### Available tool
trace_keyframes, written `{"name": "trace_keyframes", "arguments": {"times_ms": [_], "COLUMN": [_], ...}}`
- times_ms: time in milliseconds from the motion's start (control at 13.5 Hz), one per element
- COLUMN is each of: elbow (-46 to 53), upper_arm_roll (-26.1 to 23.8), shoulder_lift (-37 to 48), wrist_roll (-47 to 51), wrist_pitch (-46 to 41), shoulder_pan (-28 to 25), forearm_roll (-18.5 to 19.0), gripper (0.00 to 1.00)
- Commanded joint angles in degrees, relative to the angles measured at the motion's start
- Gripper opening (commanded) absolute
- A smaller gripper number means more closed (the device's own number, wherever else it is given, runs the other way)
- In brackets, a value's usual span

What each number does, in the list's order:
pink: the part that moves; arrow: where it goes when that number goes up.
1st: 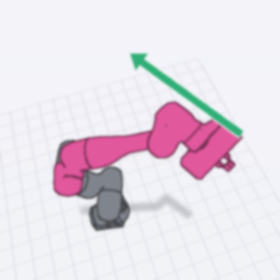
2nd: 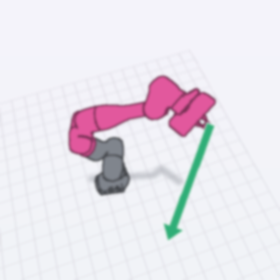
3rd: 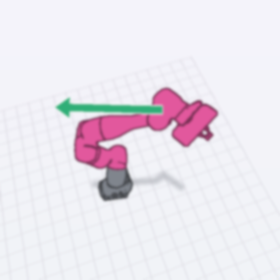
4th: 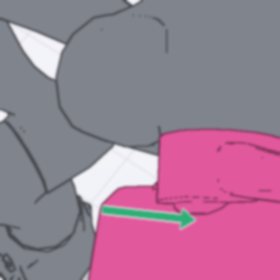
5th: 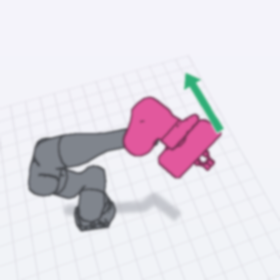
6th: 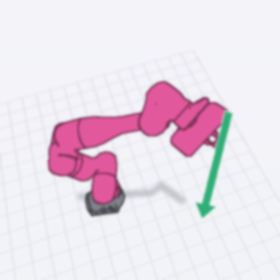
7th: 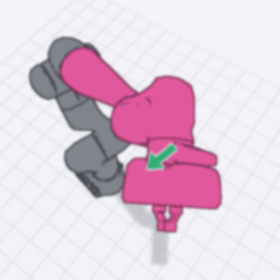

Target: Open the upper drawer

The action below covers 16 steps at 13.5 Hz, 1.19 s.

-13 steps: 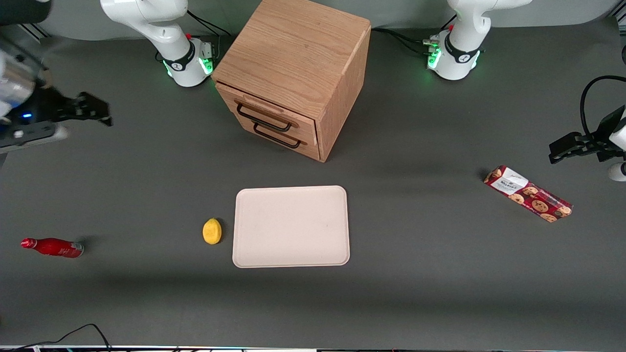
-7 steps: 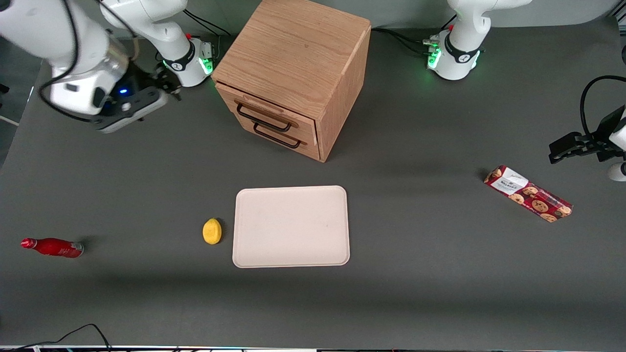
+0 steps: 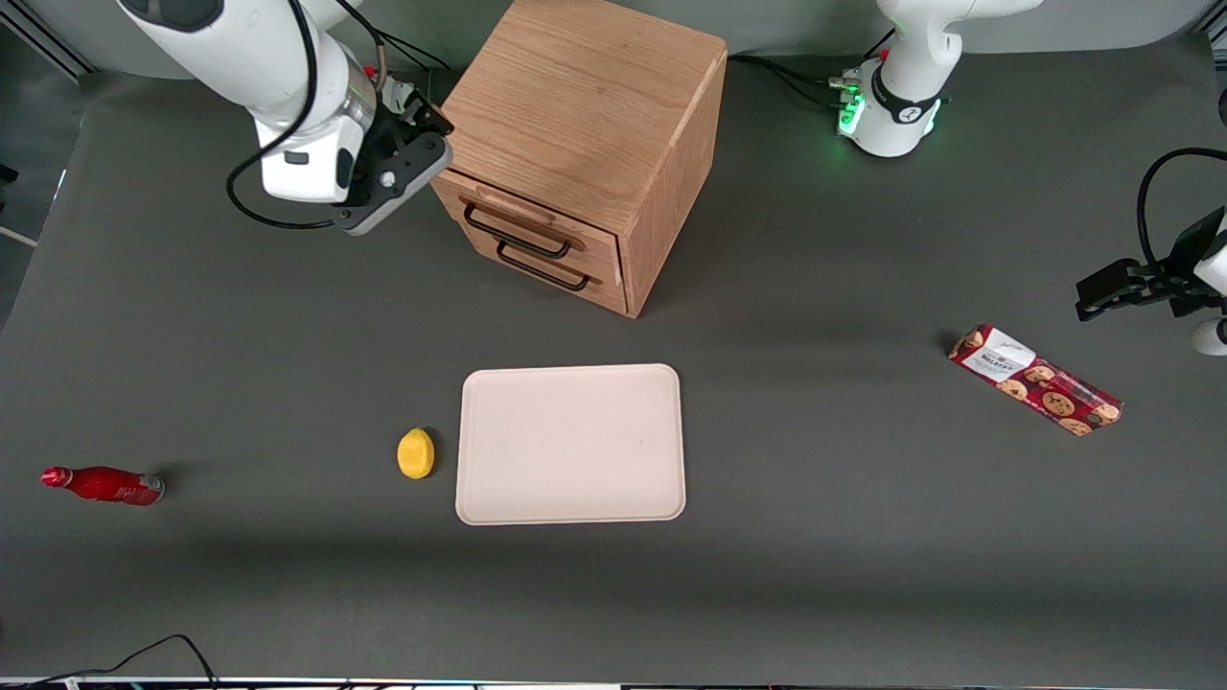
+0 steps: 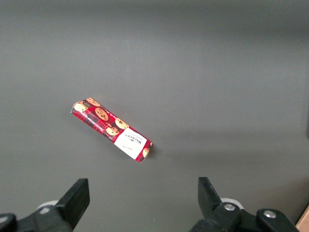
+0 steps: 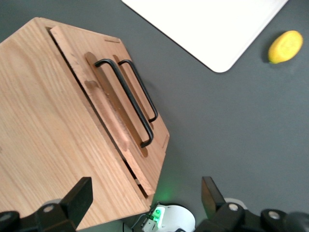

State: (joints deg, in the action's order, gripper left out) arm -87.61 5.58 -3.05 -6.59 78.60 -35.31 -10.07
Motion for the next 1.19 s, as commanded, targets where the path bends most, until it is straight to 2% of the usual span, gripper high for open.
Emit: {"name": "trace_keyframes", "arguments": {"times_ms": [0,74,149,297,371,520,891,1114], "elbow": [1.04,0.86,0.86,0.34,0.34,0.42,0.16,-2.11], "upper_arm_roll": [1.54,1.54,1.54,3.37,4.17,4.27,3.92,3.83], "shoulder_lift": [-1.08,-1.34,-1.87,-3.80,-4.76,-6.44,-11.80,-13.56], "wrist_roll": [-0.79,-0.71,-0.71,-1.32,-3.15,-7.20,-7.56,-12.12], "wrist_pitch": [0.41,0.85,0.94,1.12,1.12,1.30,3.76,4.89], "shoulder_pan": [-2.57,-2.57,-2.57,-2.48,-2.48,-1.87,-1.16,-1.08], "forearm_roll": [-1.44,-1.79,-3.62,-9.59,-10.49,-10.41,-10.15,-10.50], "gripper": [1.00,1.00,1.00,1.00,1.00,1.00,1.00,1.00]}}
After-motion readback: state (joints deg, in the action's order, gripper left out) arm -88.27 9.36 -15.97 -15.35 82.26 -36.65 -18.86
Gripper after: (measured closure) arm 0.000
